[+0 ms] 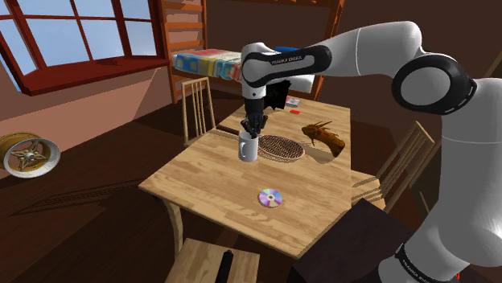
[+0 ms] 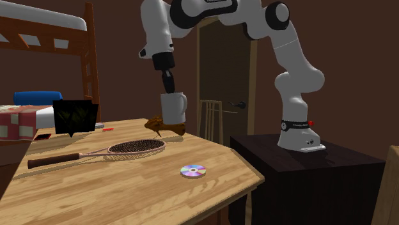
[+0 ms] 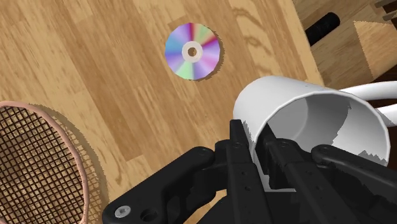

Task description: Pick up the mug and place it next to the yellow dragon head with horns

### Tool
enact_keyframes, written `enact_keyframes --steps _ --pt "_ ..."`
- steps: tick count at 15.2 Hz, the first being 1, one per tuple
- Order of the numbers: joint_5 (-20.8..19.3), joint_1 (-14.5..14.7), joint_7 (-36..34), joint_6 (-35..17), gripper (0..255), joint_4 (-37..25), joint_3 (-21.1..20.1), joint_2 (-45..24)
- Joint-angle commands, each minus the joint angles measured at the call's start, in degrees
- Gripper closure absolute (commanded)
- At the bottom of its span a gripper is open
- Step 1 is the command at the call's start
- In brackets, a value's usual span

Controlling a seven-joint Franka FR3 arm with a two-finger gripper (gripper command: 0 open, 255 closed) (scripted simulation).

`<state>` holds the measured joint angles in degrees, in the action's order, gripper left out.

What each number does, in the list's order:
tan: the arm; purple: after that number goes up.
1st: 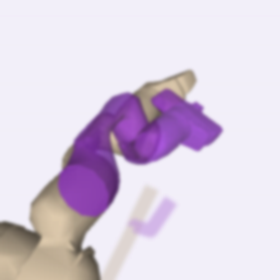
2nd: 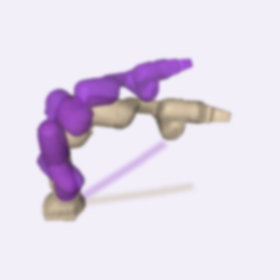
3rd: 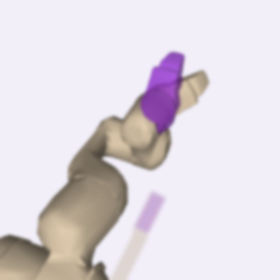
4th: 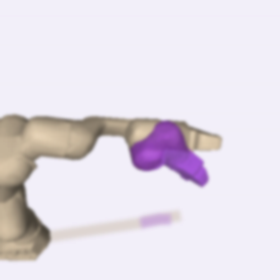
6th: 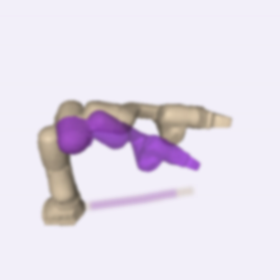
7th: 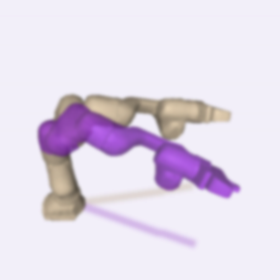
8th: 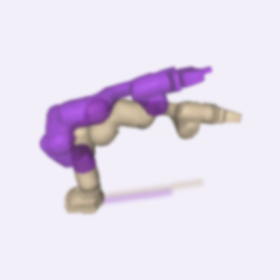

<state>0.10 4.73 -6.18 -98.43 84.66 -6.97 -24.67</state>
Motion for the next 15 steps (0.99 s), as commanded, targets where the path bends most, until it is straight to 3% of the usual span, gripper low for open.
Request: enact_keyframes --steps 1,4,15 --pt "0.1 0.0 -0.1 1.4 255 -0.9 0.0 0.4" --pt "0.1 0.0 -0.1 3.5 255 -2.7 -0.1 0.7" --pt "0.1 -8.3 12.3 -1.7 255 15.7 4.3 13.7"
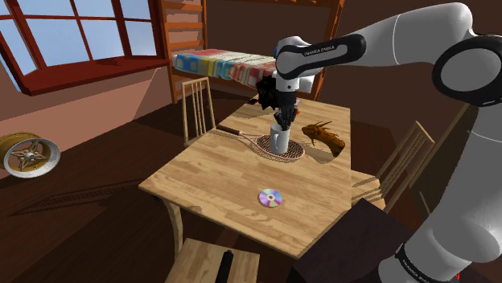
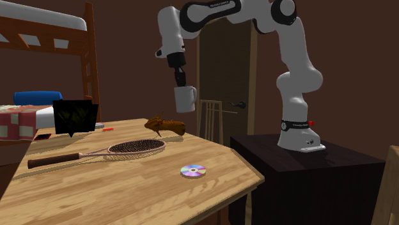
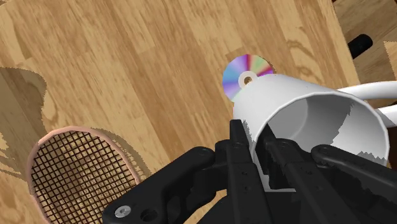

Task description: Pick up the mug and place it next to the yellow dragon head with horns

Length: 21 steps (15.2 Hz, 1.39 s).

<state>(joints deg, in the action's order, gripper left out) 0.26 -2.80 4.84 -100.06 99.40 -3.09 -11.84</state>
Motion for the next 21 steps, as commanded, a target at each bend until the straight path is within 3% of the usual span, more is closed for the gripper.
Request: enact_keyframes --steps 1,11,21 --pt "-0.2 -1.4 2.4 -0.4 255 2.0 1.0 1.7" --pt "-2.0 -8.4 14.6 -2.3 255 9.5 6.7 7.3" --pt "-4.2 -15.4 27.3 -3.3 255 10.2 13.1 7.7"
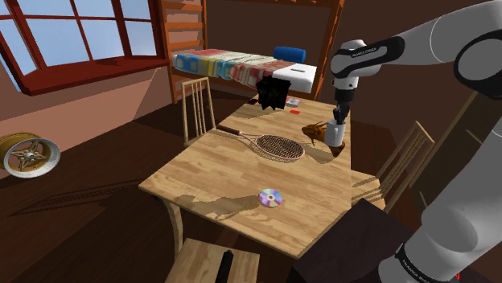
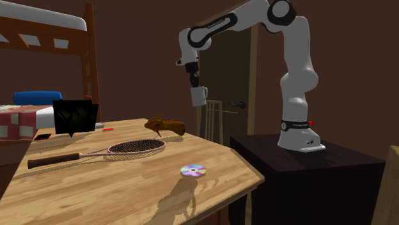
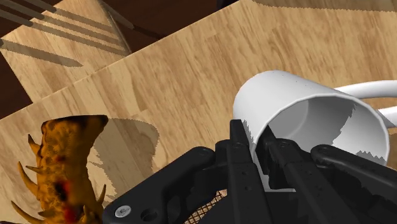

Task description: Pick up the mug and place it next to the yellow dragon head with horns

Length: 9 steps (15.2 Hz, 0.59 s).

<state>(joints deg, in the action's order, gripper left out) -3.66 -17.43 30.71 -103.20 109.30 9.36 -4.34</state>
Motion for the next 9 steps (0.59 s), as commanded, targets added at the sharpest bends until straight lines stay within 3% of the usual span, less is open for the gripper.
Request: enact_keyframes --steps 1,6,9 --pt "-0.4 -1.5 2.7 -0.3 255 0.0 1.3 0.0" --pt "-0.8 -5.1 9.4 -0.4 255 -2.4 4.4 -2.1" --pt "-0.7 -5.2 9.3 -2.6 255 -0.8 4.4 -2.7"
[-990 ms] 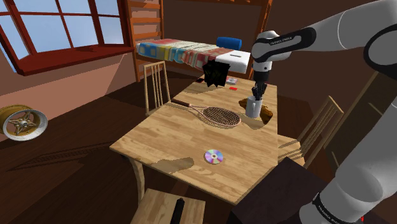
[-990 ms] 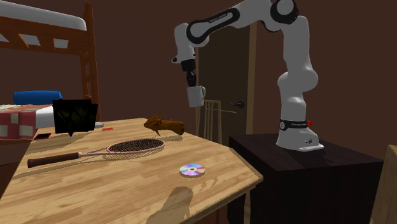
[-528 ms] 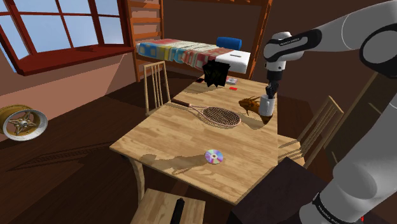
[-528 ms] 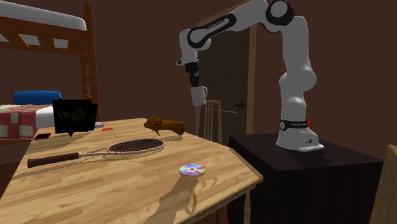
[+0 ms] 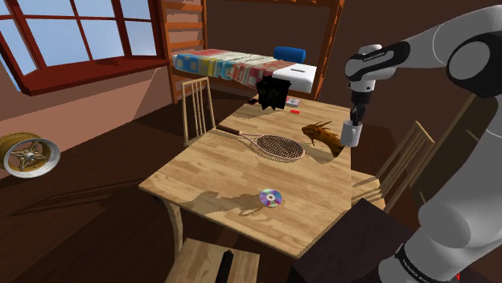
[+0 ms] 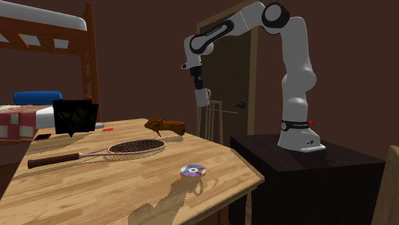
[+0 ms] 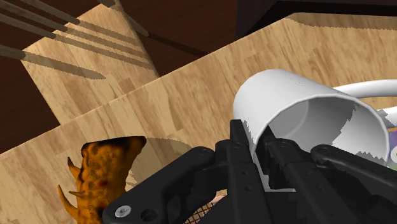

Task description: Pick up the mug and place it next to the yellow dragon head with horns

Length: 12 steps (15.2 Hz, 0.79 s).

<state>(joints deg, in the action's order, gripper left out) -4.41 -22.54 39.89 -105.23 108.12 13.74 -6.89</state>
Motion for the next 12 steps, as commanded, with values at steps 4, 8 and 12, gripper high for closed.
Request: enact_keyframes --steps 4,8,12 --pt "0.2 -0.1 0.1 -3.4 255 2.3 0.0 -1.2" --pt "0.4 -0.2 0.0 -6.3 255 4.0 0.0 -2.3" --pt "0.6 -0.3 0.0 -9.1 255 5.5 0.0 -3.6"
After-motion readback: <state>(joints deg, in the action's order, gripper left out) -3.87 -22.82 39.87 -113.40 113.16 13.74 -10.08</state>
